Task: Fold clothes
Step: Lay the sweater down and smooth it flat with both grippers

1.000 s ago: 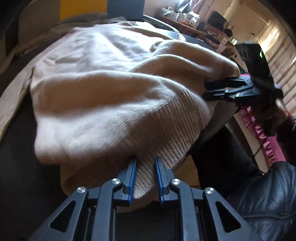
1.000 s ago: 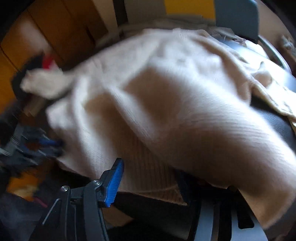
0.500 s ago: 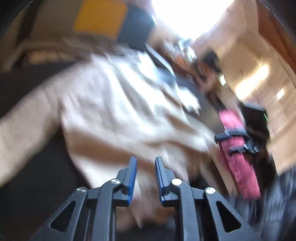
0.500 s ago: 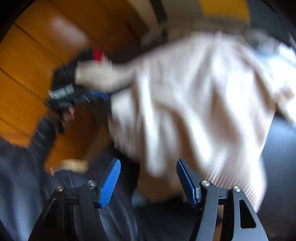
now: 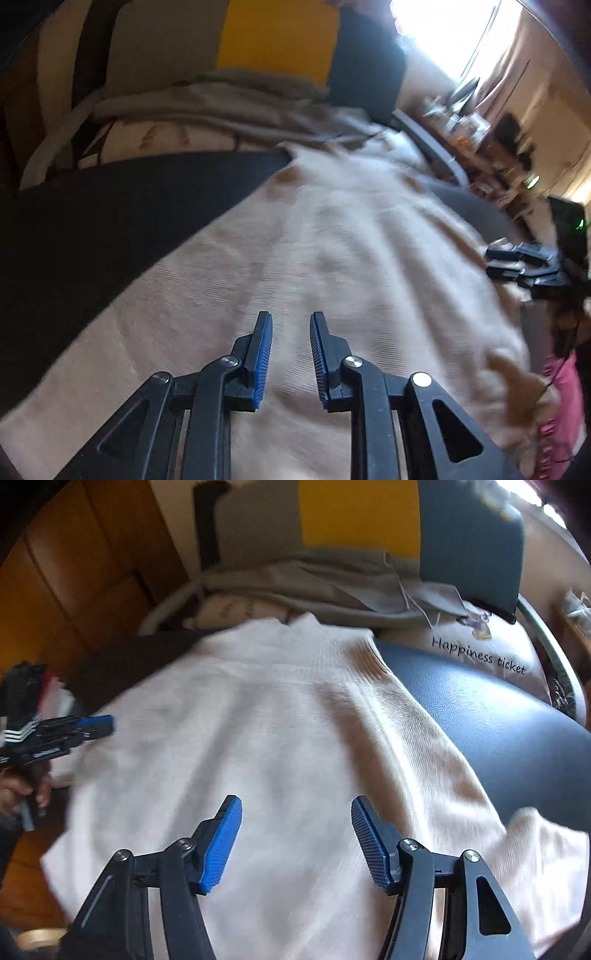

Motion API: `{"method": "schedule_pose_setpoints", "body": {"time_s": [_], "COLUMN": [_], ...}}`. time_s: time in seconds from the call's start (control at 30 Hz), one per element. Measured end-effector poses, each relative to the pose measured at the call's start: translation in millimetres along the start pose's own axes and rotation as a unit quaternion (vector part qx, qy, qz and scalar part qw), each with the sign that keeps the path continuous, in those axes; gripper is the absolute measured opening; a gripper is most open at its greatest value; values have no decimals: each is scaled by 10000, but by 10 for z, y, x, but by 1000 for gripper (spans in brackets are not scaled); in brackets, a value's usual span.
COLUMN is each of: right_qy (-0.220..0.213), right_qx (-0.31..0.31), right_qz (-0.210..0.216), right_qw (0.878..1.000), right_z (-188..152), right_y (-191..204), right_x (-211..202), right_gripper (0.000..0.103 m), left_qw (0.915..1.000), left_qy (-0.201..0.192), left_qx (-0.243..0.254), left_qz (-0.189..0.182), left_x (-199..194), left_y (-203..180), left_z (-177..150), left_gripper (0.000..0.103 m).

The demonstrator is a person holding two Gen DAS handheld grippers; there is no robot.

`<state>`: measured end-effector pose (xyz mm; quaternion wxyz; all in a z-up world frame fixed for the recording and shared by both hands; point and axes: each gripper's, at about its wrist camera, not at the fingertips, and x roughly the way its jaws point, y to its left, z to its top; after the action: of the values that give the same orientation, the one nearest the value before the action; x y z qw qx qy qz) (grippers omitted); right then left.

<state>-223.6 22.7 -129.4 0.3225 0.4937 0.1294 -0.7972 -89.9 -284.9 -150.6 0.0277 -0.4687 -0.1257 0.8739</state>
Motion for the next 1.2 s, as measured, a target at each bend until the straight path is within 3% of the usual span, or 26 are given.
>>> {"method": "schedule_pose_setpoints", "body": {"time_s": [0.1, 0.13, 0.37, 0.43, 0.57, 0.63, 0.8, 0.9, 1.0, 1.07, 1.1, 1.13, 1.2], "right_qy": [187, 151, -579, -636, -274, -359, -203, -65, 65, 79, 86, 83, 54], "right_qx": [-61, -109, -183, -200, -174, -184, 566, 1060, 1523, 1602, 1642, 1644, 1245], "right_qz": [-418, -537, -778, -816, -788, -545, 327, 838, 1313, 1347, 1364, 1381, 1450], "right_qw": [9989, 9984, 9951, 9944, 9964, 9977, 9977, 9908, 9795, 9778, 9769, 9766, 9816], "right_z": [91, 100, 296, 364, 443, 336, -531, -1102, -1669, -2002, -2168, -2321, -2509], "right_y": [-132, -174, -415, -438, -392, -326, -354, -382, -394, -255, -185, -99, 306], "right_x": [338, 417, 553, 585, 483, 215, -411, -779, -1132, -1231, -1280, -1325, -1362], "right_gripper": [63, 69, 76, 77, 72, 69, 69, 69, 69, 68, 58, 35, 16], "left_qw": [9996, 9991, 9937, 9935, 9928, 9945, 9936, 9885, 9858, 9839, 9831, 9826, 9808], "left_qy": [-43, -113, -524, -502, -537, -716, -1090, -1025, -887, -802, -756, -729, -662], "left_qx": [248, 384, 869, 839, 677, 449, -93, -495, -790, -983, -1073, -1150, -1270], "left_qz": [110, 108, 485, 587, 829, 615, -290, -994, -1187, -1259, -1279, -1262, -1323], "left_x": [179, 204, 392, 428, 261, 14, -719, -1012, -1202, -1299, -1338, -1361, -1372], "left_y": [135, 166, 504, 523, 435, 395, 348, 362, 330, 306, 286, 260, 201], "left_z": [8, 18, 309, 425, 494, 419, -117, -523, -981, -1281, -1433, -1566, -1754], "left_gripper": [20, 20, 20, 20, 20, 20, 21, 22, 24, 24, 24, 24, 25]}}
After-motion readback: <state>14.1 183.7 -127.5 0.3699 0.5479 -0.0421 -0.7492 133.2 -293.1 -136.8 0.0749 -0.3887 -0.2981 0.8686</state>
